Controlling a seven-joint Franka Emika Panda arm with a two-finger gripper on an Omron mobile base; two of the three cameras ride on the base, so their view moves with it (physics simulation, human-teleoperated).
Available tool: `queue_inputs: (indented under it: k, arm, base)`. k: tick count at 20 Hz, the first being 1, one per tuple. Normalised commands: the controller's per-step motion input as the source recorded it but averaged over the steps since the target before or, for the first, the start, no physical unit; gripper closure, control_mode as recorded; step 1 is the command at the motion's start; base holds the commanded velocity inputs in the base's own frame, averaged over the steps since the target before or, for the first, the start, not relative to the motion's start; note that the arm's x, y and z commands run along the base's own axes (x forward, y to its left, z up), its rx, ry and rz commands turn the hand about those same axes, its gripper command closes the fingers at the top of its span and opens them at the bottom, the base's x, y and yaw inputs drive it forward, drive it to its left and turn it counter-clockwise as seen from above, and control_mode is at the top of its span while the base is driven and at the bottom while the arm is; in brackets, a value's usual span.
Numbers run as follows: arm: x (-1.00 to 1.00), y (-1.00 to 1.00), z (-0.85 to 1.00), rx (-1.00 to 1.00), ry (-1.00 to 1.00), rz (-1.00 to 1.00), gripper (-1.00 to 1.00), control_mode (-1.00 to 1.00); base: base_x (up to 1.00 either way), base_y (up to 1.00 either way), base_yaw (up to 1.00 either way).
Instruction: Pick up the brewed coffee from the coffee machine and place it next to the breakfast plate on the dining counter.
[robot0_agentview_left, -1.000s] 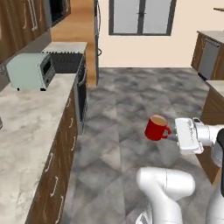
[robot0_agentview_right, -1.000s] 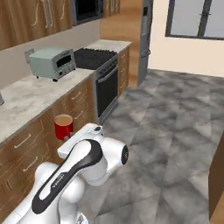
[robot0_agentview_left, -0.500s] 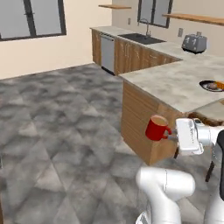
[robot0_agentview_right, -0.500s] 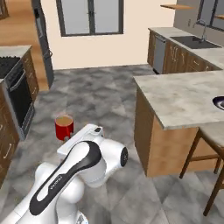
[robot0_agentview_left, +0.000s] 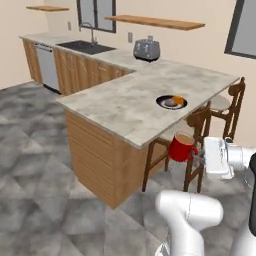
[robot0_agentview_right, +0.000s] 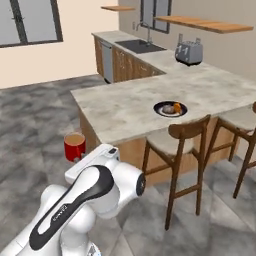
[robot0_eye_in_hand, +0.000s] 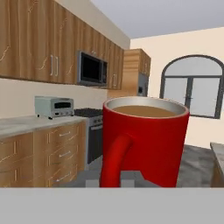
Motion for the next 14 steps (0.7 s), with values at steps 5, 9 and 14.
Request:
queue_inputs:
  k: [5,9,14]
  arm:
    - [0.00,0.00,0.00,0.00,0.00,0.00,1.00,1.00]
    - [0.00,0.00,0.00,0.00,0.00,0.00,1.00,1.00]
    - [0.00,0.00,0.00,0.00,0.00,0.00,1.00,1.00]
  base:
    - [0.69,-1.00,-0.20]
    - [0.66,-0.85,-0.17]
    - [0.68,-0.44,-0.12]
